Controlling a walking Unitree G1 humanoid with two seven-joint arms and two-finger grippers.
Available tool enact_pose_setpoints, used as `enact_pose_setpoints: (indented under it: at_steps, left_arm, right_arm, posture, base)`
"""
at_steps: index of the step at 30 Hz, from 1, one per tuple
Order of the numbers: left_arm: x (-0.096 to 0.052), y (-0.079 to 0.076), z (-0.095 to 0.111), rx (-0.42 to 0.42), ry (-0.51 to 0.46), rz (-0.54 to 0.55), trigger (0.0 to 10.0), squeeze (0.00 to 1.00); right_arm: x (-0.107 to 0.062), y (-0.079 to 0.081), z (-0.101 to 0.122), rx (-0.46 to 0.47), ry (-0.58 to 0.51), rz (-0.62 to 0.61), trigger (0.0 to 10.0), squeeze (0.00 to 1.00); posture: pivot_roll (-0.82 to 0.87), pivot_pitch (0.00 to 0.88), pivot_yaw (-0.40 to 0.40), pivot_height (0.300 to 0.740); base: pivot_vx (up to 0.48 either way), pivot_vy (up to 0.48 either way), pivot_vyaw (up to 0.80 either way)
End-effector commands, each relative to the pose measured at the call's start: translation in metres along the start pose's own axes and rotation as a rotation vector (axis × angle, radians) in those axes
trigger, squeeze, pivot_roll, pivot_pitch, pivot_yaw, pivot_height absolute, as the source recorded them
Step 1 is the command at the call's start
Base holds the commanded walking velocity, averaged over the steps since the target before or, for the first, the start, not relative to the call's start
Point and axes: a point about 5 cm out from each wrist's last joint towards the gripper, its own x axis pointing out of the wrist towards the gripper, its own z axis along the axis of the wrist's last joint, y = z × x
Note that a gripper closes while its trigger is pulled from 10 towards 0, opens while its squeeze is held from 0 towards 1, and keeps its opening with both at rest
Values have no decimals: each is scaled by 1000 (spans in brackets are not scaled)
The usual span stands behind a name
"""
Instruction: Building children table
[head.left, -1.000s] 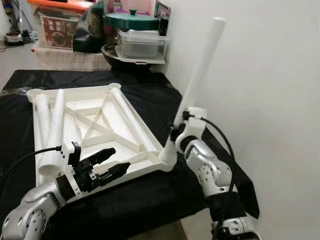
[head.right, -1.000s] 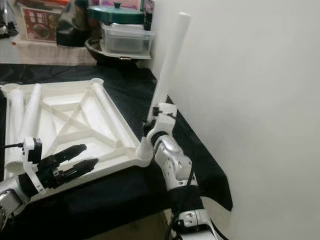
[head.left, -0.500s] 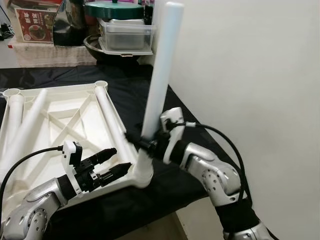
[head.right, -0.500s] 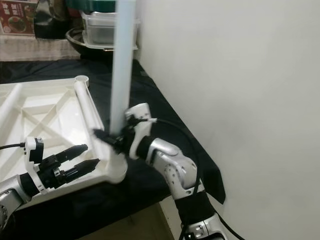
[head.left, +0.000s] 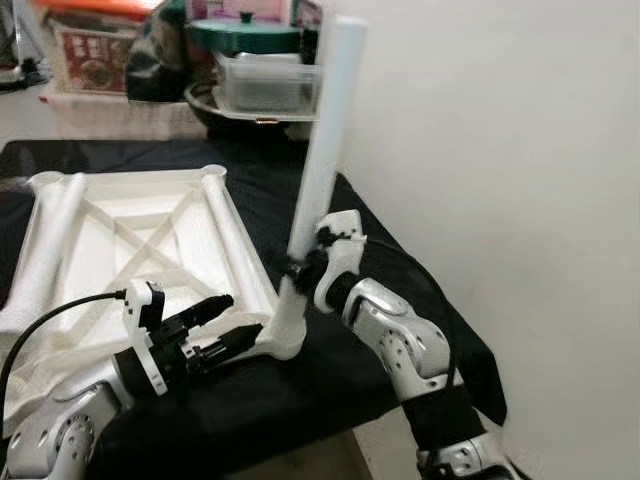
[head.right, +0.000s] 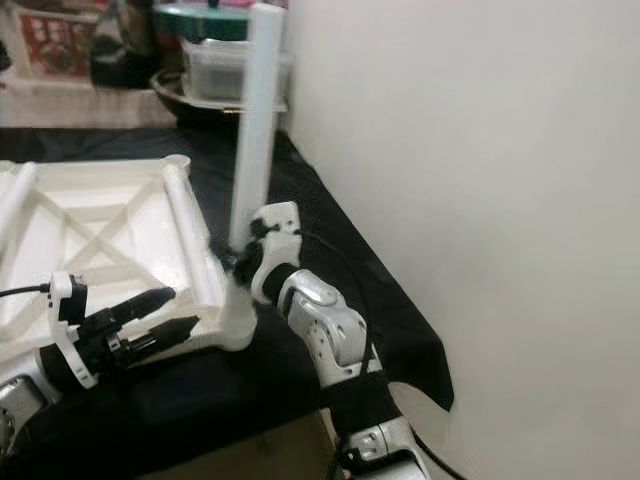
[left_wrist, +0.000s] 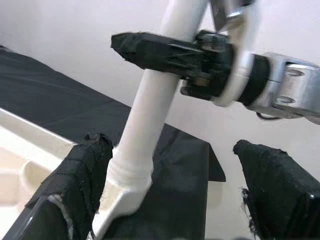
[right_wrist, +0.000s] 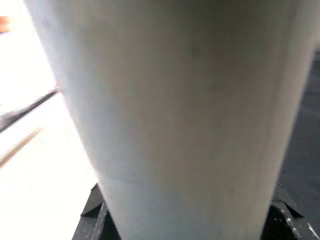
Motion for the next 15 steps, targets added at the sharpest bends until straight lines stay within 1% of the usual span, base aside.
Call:
enact_pose_setpoints:
  at_steps: [1,2,3,4,5,6,7,8,9,12,13,14,15]
  left_arm:
    - [4,-4,0,-7,-7,-20,10000,0]
    - [4,-4,0,-7,-7,-20,10000,0]
    - [4,-4,0,-7,-7,-20,10000,0]
    - [5,-4,0,-7,-9,-20,10000,0]
    - [5,-4,0,-7,-9,-20,10000,0]
    - [5,-5,0,-8,-12,-19,10000,0]
    - [6,-5,-1,-9,-17,-19,10000,0]
    - [6,-5,-1,-9,-17,-19,10000,0]
    - [6,-6,-1,-9,-19,-19,10000,0]
    - [6,-6,0,-10,-21,-19,10000,0]
    - [6,-5,0,-10,-22,-19,10000,0]
    - [6,-5,0,-10,-22,-19,10000,0]
    - [6,-5,0,-11,-23,-20,10000,0]
  right_arm:
    - [-7,-39,-39,79,185,-248,0,0]
    - [-7,-42,-41,81,196,-288,0,0]
    - [-7,-42,-41,81,196,-288,0,0]
    - [-8,-44,-42,78,204,-316,10000,0]
    - [-8,-44,-42,78,204,-316,10000,0]
    - [-10,-45,-44,67,211,-365,10000,243]
    - [-11,-49,-45,58,219,-430,10000,90]
    - [-11,-49,-45,58,219,-430,10000,90]
    - [-10,-50,-46,69,224,-434,10000,0]
    - [-8,-48,-47,90,229,-436,10000,0]
    - [-6,-44,-42,103,203,-384,10000,0]
    - [-6,-44,-42,103,203,-384,10000,0]
    - [-5,-40,-38,112,177,-337,10000,1000]
  posture:
    - [156,0,-165,740]
    - [156,0,-165,740]
    - [156,0,-165,740]
    - [153,0,-165,740]
    - [153,0,-165,740]
    - [153,0,-166,740]
    - [152,0,-167,740]
    - [152,0,-167,740]
    - [151,0,-167,740]
    - [151,0,-167,740]
    - [145,0,-165,740]
    - [145,0,-165,740]
    - [145,0,-165,740]
  base:
    - [0,0,0]
    - [0,0,0]
    - [0,0,0]
    - [0,0,0]
    - [0,0,0]
    - [0,0,0]
    - [0,0,0]
    - [0,0,0]
    - [0,0,0]
    - [0,0,0]
    - [0,0,0]
    - [0,0,0]
    - [0,0,0]
